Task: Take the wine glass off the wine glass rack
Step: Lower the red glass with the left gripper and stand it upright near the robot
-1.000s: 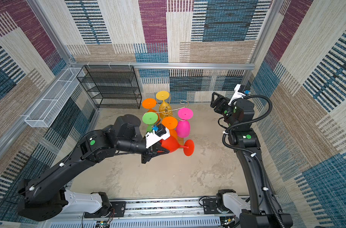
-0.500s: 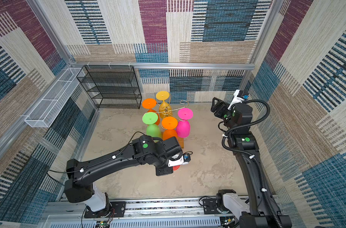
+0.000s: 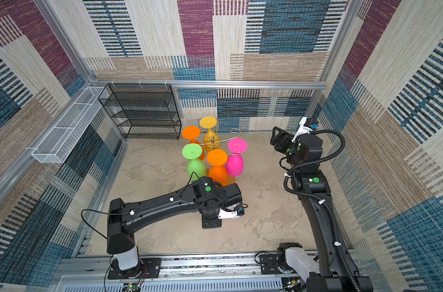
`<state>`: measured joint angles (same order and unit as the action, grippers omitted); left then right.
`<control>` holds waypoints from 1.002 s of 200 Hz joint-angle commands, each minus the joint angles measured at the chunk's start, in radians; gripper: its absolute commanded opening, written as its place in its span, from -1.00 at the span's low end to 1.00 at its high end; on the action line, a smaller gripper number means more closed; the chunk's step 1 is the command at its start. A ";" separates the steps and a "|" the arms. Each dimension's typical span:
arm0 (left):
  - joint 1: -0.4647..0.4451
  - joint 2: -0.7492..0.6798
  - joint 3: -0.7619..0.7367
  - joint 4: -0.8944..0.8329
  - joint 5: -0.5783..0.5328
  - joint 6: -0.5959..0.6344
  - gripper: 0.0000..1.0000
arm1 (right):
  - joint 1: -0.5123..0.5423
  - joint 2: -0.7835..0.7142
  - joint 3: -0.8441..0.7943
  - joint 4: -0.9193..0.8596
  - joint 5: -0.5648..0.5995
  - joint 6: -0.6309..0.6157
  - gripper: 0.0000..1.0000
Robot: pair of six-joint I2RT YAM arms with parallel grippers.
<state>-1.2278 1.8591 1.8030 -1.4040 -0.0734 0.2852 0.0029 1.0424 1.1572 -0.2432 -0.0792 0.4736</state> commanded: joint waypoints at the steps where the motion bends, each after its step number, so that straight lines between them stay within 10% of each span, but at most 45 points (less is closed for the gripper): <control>1: 0.000 0.026 0.009 -0.015 0.030 0.031 -1.00 | -0.001 -0.001 -0.004 0.045 -0.007 -0.006 0.59; 200: 0.036 0.033 -0.046 0.106 0.071 0.033 -0.80 | -0.003 0.001 -0.023 0.070 -0.032 -0.005 0.59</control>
<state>-1.1961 1.8999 1.7611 -1.3148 -0.0113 0.3134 -0.0002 1.0428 1.1381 -0.2127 -0.0998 0.4709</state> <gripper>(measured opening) 0.082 0.796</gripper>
